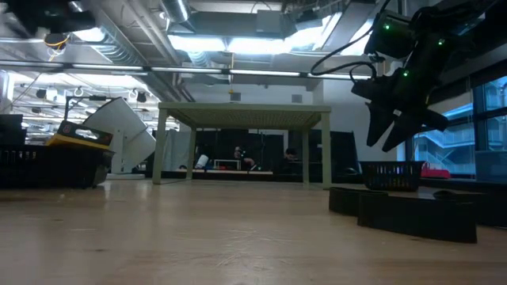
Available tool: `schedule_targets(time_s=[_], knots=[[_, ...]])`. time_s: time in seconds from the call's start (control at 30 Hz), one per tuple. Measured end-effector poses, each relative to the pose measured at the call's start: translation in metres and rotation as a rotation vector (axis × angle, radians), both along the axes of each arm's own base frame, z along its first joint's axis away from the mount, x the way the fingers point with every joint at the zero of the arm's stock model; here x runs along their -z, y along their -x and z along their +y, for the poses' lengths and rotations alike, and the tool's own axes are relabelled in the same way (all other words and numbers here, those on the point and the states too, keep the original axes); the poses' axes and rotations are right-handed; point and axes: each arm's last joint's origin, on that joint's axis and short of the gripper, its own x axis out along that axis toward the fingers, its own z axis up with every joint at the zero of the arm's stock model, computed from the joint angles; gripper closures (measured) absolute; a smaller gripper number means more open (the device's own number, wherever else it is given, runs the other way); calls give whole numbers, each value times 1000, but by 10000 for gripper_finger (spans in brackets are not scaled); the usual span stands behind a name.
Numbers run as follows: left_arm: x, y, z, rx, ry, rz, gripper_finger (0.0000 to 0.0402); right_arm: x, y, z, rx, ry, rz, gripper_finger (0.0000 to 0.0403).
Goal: Pick & Place Office Desk Supplies
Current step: Put the blue rubber band into the bottom left black bin
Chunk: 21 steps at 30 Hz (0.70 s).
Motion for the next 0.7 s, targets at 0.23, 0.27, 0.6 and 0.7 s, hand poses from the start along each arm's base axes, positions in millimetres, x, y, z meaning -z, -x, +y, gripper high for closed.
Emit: schedule_targets(time_s=[0.23, 0.27, 0.6, 0.7], knots=[[7, 27, -4, -184, -49, 218, 398, 0, 0, 0, -1, -3, -1, 211], [8, 29, -6, -190, -53, 223, 398, 0, 0, 0, -1, -2, -3, 211], [8, 42, -18, -183, -52, 239, 360, 0, 0, 0, -4, -1, -4, 211], [8, 46, -23, -177, -39, 256, 343, 0, 0, 0, -4, -1, -4, 211]])
